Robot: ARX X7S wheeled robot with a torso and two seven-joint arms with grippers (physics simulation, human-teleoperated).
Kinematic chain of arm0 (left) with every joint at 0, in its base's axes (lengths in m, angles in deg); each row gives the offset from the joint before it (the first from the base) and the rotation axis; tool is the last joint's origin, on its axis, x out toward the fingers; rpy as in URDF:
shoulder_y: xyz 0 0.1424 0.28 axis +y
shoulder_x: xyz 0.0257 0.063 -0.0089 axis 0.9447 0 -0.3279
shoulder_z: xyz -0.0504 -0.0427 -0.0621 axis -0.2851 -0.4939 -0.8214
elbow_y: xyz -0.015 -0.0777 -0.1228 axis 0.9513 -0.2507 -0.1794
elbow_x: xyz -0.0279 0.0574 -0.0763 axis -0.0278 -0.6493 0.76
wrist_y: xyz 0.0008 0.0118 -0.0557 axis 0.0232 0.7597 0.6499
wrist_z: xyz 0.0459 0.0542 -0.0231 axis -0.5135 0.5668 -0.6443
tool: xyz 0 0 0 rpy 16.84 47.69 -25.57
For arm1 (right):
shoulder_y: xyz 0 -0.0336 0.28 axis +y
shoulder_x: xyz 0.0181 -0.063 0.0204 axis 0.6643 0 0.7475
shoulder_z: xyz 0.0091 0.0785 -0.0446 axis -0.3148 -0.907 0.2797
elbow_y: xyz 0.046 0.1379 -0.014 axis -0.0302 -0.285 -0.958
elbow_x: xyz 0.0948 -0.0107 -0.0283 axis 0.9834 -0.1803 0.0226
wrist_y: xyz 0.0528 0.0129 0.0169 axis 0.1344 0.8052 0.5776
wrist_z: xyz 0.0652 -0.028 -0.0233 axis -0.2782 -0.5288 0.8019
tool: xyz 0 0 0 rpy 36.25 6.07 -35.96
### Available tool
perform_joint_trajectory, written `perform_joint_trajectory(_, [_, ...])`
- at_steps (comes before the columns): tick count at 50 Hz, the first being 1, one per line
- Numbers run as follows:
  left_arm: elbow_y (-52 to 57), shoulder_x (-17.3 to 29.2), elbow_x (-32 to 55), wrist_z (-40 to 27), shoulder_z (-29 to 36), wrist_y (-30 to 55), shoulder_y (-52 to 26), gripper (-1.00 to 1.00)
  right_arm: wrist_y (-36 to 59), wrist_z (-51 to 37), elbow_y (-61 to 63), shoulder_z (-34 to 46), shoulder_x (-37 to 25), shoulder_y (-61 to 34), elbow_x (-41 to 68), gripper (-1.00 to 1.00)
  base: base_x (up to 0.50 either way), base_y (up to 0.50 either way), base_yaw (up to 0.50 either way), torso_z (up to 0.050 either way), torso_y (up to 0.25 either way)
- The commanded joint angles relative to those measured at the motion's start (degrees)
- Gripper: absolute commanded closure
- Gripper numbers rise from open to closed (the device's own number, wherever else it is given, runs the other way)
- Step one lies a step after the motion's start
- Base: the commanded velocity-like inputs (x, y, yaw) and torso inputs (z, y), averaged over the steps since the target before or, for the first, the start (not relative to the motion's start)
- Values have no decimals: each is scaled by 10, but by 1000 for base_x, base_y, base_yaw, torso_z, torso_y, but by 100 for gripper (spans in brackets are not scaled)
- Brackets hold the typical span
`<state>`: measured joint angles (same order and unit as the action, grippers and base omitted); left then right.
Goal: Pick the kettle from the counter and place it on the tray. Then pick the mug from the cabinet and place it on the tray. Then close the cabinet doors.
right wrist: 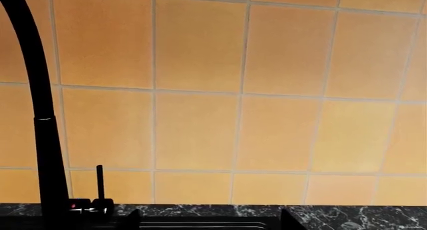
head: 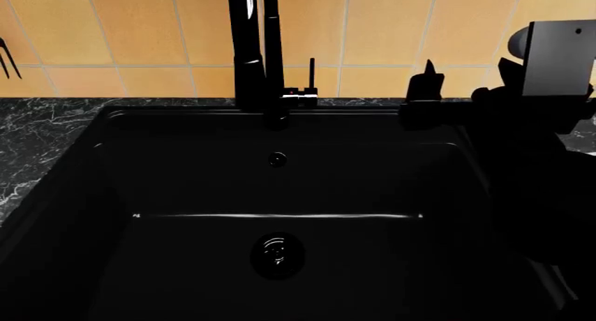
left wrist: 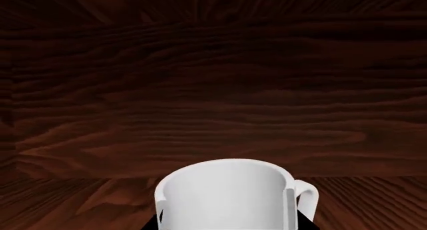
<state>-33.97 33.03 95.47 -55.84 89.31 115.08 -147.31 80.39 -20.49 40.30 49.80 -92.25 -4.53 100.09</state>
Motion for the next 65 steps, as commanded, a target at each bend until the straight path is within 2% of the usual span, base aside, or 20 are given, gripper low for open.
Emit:
perform_joint_trajectory(1, [-5, 10, 10, -9, -15, -25, -47, 100, 2, -6, 6, 3, -2, -2, 8, -100, 0, 0, 0, 0, 0])
perform_joint_trajectory(6, [6, 11, 12, -9, -13, -16, -52, 100, 6, -11, 9, 6, -3, -4, 13, -100, -68, 0, 0, 0, 0])
perform_joint_trajectory(27, [36, 19, 19, -11, -14, 8, -46, 100, 7, -21, 11, 9, -6, -6, 25, -100, -496, 14, 0, 0, 0])
perform_joint_trajectory(34, [80, 27, 27, -19, -17, 26, -14, 100, 0, -18, 11, 11, -7, -2, 22, -100, -500, 16, 0, 0, 0])
perform_joint_trajectory(44, [240, 53, 70, -44, -41, 99, 87, 100, -21, -7, 9, 15, -10, 15, 9, -100, -487, 13, 0, 0, 0])
perform_joint_trajectory(52, [408, 74, 122, -67, -75, 161, 209, 100, -45, 7, 14, 21, -13, 34, -8, -100, 0, 0, 0, 0, 0])
perform_joint_trajectory(54, [428, 76, 128, -70, -81, 166, 228, 100, -52, 11, 18, 21, -16, 41, -11, -100, 0, 0, 0, 0, 0])
perform_joint_trajectory(58, [515, 88, 159, -75, -110, 177, 316, 100, -65, 21, 23, 20, -22, 53, -18, -100, 0, 0, 0, 0, 0])
perform_joint_trajectory(65, [592, 97, 186, -76, -130, 174, 418, 100, -76, 27, 27, 19, -23, 66, -19, -100, 0, 0, 0, 0, 0])
